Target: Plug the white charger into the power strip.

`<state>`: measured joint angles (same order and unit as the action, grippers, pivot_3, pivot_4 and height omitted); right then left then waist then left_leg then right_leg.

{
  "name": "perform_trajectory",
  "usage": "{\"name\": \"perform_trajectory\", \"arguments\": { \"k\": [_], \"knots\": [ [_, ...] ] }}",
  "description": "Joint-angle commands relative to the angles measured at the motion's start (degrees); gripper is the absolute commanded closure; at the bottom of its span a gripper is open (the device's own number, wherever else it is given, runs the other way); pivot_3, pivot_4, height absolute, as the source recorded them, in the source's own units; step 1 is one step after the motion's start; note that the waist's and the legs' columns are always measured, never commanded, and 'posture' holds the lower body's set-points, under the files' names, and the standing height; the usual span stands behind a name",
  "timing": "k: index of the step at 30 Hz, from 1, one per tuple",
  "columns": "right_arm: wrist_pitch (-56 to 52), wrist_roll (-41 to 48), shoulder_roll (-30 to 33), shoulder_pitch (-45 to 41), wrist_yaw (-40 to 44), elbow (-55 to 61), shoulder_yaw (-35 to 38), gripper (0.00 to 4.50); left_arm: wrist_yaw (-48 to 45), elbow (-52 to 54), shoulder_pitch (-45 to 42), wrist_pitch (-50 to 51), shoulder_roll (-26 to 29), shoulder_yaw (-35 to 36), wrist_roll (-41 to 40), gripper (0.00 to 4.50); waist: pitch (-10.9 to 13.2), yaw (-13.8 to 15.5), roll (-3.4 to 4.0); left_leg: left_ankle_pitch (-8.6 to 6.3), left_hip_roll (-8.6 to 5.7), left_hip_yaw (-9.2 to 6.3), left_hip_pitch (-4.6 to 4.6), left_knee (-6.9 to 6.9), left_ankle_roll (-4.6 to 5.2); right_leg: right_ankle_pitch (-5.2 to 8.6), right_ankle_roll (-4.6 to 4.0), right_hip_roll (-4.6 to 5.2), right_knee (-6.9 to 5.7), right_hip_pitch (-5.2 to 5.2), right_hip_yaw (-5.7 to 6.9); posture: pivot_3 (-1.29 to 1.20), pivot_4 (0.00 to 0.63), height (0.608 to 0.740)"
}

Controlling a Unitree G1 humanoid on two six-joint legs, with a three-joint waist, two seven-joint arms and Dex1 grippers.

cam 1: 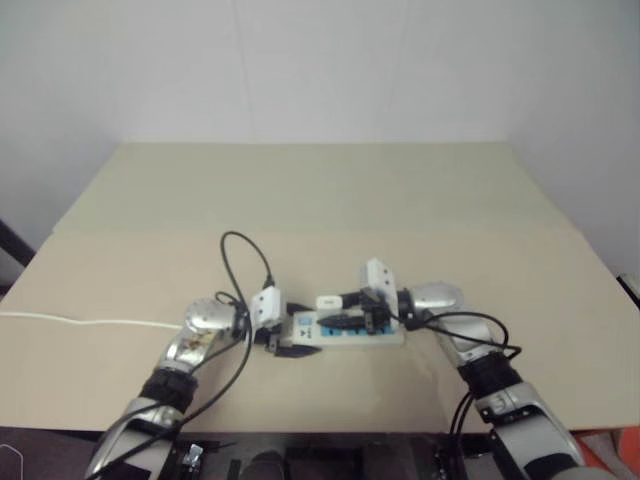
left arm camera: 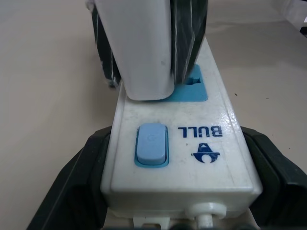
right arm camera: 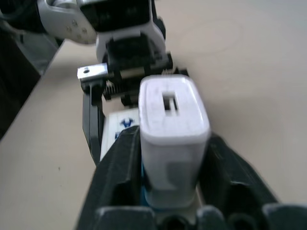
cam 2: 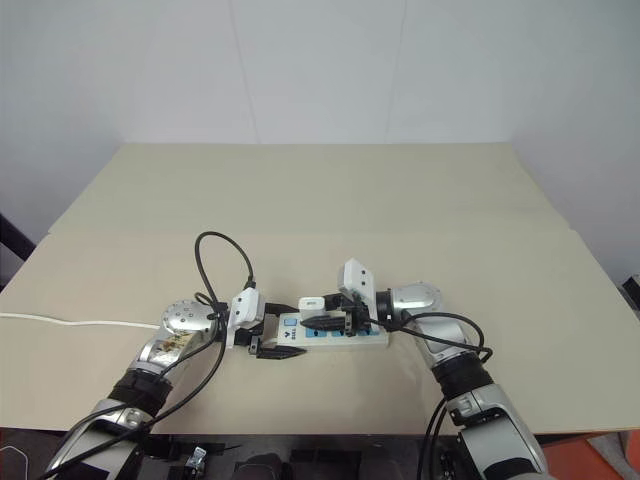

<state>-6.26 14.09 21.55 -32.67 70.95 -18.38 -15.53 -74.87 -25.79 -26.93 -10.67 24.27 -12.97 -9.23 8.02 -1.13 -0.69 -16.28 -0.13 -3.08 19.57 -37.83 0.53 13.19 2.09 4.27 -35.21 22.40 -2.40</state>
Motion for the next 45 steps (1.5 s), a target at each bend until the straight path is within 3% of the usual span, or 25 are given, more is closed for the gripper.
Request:
{"name": "perform_trajectory", "arguments": {
  "k": [1,4,5,11,22,29,33,39,45],
  "knots": [
    [0.21,-1.33,0.69,1.36,0.54,-0.63,-0.53,1.11,-0.69,0.48,0.52,0.25,0.99,-0.50,0.52,1.20,0.00,0.00,0.00,0.00,0.00,0.00,-0.01,0.00,0.00,0.00,0.00,0.00,0.00,-0.01,0.00,0.00,0.150,0.740],
    [0.31,-1.50,0.73,1.46,0.69,0.06,-0.73,0.17,-0.66,0.56,0.52,0.37,1.05,-0.48,0.56,1.20,0.00,-0.01,0.00,0.00,0.00,0.00,-0.05,0.00,0.00,0.00,0.00,0.00,0.00,-0.04,0.00,0.00,0.150,0.740],
    [0.38,-1.56,0.77,1.46,0.70,0.38,-0.71,0.08,-0.65,0.58,0.52,0.42,1.05,-0.47,0.56,1.20,0.00,-0.01,0.00,0.00,0.00,0.00,-0.05,0.00,0.00,0.00,0.00,0.00,0.00,-0.04,0.00,0.00,0.150,0.740],
    [-0.56,-0.92,1.49,1.40,0.76,3.16,0.37,0.08,-0.52,0.15,0.20,0.27,0.93,-0.47,0.75,1.20,0.00,0.01,0.00,0.00,0.00,0.00,-0.06,0.00,0.00,0.00,0.00,0.00,0.00,-0.04,0.00,0.00,0.150,0.740],
    [-17.82,7.69,3.00,0.55,-1.29,15.63,4.25,0.08,-0.81,-0.52,-0.23,-0.15,0.92,-0.54,0.98,1.20,0.01,0.04,-0.01,0.00,0.00,-0.03,-0.01,0.00,0.00,0.00,0.00,0.00,0.00,-0.01,0.00,0.00,0.150,0.740],
    [-20.62,8.80,1.41,0.13,-3.90,15.97,4.43,0.08,-0.72,-0.34,-0.01,-0.14,0.95,-0.62,1.10,1.20,0.01,0.03,-0.01,0.00,0.00,-0.03,0.02,0.00,0.00,0.00,0.00,0.00,0.00,0.02,0.00,0.00,0.150,0.740],
    [-20.20,8.20,0.55,0.08,-4.64,14.14,4.14,0.95,-0.58,-0.54,-0.14,-0.21,0.95,-0.58,1.20,1.20,0.01,0.04,-0.01,0.00,0.00,-0.03,0.03,0.00,0.00,0.01,0.01,0.00,0.00,0.03,0.01,0.00,0.150,0.740],
    [-19.67,8.35,0.08,0.13,-4.74,13.36,4.21,3.15,-0.41,-0.55,-0.16,-0.21,1.10,-0.58,1.38,1.20,0.01,0.06,-0.01,0.00,0.00,-0.03,0.04,0.00,0.00,0.00,0.01,0.00,0.00,0.04,0.01,0.00,0.150,0.740],
    [-15.34,6.95,0.16,1.24,-3.77,14.49,3.39,3.30,-0.23,-1.07,-0.51,-0.53,1.14,-0.46,1.57,1.20,0.01,0.06,-0.02,0.00,0.00,-0.03,0.06,0.00,0.00,0.00,0.01,0.00,0.02,0.05,0.01,0.00,0.150,0.740]
  ]
}}
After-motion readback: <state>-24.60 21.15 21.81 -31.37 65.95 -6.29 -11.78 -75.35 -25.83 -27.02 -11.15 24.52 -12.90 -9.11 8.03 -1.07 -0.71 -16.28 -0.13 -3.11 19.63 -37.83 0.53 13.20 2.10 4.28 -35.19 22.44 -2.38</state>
